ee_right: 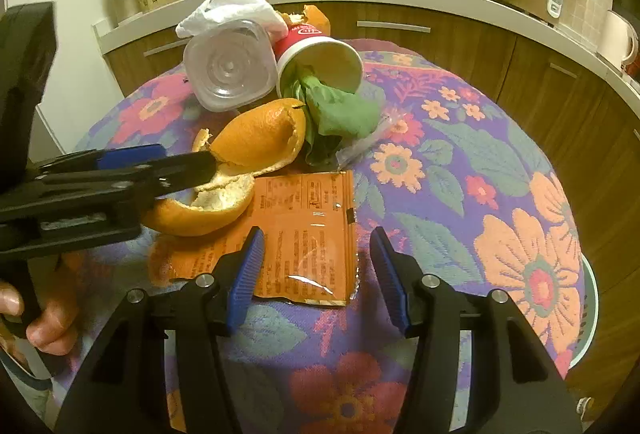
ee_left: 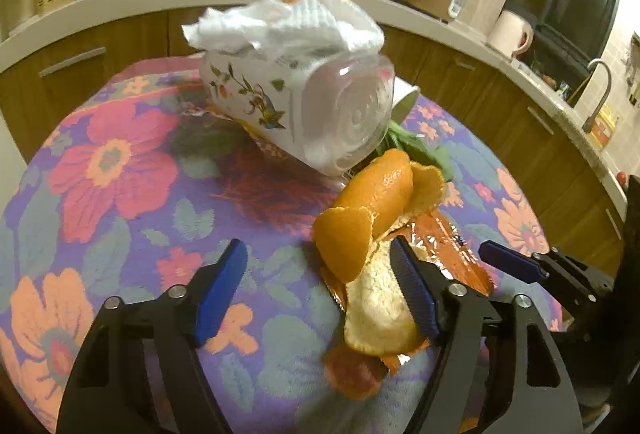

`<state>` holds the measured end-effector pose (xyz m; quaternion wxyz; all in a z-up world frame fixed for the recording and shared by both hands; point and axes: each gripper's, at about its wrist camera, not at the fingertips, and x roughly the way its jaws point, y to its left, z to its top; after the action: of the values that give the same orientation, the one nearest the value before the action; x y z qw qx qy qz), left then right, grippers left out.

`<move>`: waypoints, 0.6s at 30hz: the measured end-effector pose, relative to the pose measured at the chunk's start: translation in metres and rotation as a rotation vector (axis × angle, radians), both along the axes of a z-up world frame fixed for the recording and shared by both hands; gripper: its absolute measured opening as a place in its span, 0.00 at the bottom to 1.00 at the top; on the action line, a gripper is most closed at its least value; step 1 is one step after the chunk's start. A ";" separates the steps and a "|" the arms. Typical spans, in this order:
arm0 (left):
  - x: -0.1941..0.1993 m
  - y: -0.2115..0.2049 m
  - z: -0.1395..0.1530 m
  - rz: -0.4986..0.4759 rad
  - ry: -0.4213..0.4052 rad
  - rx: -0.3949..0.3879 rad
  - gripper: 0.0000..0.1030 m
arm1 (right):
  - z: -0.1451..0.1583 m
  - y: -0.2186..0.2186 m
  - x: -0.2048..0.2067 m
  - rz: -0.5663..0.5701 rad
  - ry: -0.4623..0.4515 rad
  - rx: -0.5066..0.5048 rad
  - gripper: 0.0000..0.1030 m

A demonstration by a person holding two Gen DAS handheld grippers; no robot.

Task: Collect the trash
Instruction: 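Grasp an orange peel with the left tool while the right tool grasps an orange packet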

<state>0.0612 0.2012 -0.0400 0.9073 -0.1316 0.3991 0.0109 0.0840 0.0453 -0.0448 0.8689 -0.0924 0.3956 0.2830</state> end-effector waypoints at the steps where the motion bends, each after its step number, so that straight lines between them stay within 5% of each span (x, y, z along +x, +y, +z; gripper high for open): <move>1: 0.002 0.000 -0.002 -0.001 0.003 -0.011 0.64 | -0.001 0.001 0.000 0.000 0.004 -0.005 0.49; 4: 0.007 -0.001 -0.004 0.010 0.019 0.003 0.53 | -0.004 0.003 0.001 0.007 0.017 -0.016 0.49; 10: 0.012 -0.011 -0.003 0.010 0.022 0.057 0.45 | -0.007 0.000 0.004 -0.008 0.033 -0.011 0.31; 16: 0.012 -0.014 -0.004 -0.006 0.014 0.049 0.19 | -0.007 0.002 0.002 -0.004 0.020 -0.022 0.24; 18: 0.012 -0.016 -0.004 -0.004 0.009 0.059 0.17 | -0.006 0.001 0.002 -0.005 0.019 -0.015 0.24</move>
<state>0.0729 0.1855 -0.0436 0.9090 -0.1039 0.4030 0.0215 0.0863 0.0459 -0.0511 0.8652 -0.0953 0.4060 0.2784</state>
